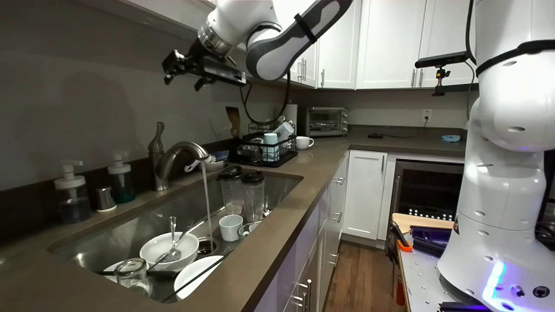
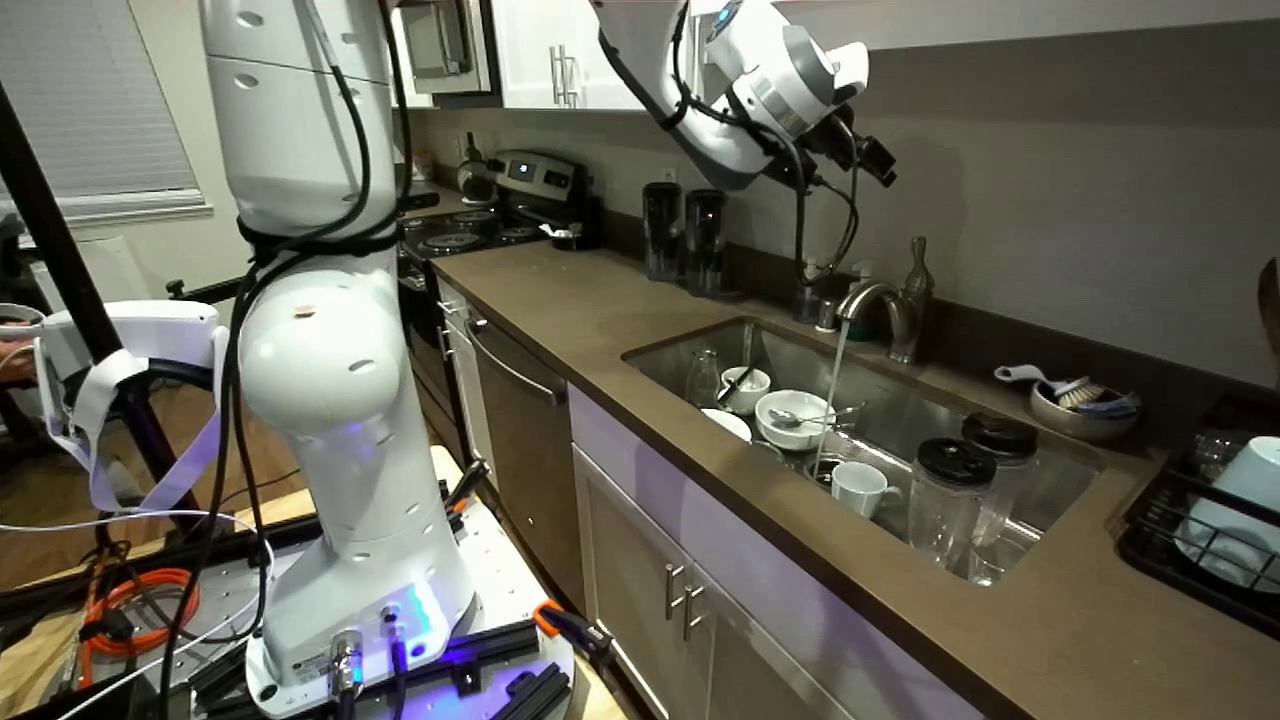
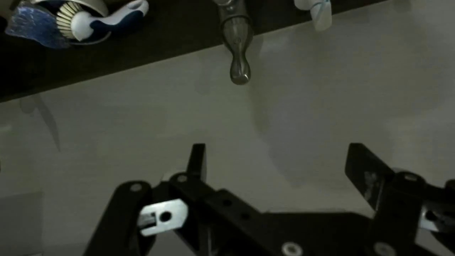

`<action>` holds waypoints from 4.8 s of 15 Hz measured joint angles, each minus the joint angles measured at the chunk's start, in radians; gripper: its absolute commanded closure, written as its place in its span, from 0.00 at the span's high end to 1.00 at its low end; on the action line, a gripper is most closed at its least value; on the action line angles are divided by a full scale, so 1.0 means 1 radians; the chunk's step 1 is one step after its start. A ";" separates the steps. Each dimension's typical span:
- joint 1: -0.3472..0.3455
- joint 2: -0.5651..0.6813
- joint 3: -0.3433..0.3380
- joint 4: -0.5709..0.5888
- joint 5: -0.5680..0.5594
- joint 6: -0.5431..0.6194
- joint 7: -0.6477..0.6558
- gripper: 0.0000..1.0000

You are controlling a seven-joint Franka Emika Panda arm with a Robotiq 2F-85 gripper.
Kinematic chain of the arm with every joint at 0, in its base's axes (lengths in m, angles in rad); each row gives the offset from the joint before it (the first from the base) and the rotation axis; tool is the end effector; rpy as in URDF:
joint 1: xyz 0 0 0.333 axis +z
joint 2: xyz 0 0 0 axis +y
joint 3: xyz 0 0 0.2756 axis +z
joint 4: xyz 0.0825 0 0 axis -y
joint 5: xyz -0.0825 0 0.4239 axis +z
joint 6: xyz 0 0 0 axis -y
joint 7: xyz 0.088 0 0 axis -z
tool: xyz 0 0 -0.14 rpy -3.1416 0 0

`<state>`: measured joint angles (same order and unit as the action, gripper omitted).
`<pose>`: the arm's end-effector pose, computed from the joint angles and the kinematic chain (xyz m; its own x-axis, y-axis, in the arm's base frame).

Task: Push the faucet handle downwards

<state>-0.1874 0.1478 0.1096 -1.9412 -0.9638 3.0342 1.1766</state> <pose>0.6833 0.0043 0.4190 0.4991 -0.2665 0.8245 -0.2650 -0.9529 -0.1476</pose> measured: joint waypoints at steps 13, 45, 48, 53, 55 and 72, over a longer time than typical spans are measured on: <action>0.113 0.180 -0.084 0.211 -0.173 -0.064 0.200 1.00; 0.166 0.504 -0.201 0.572 -0.373 -0.064 0.492 0.04; 0.159 0.528 -0.201 0.599 -0.356 -0.064 0.489 0.05; 0.128 0.537 -0.147 0.594 -0.267 -0.065 0.341 0.04; 0.105 0.536 -0.109 0.589 -0.216 -0.069 0.249 0.04; 0.024 0.503 0.030 0.556 -0.053 -0.205 0.001 0.04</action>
<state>-0.1635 0.6509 0.1394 -1.3849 -1.0170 2.8290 1.1778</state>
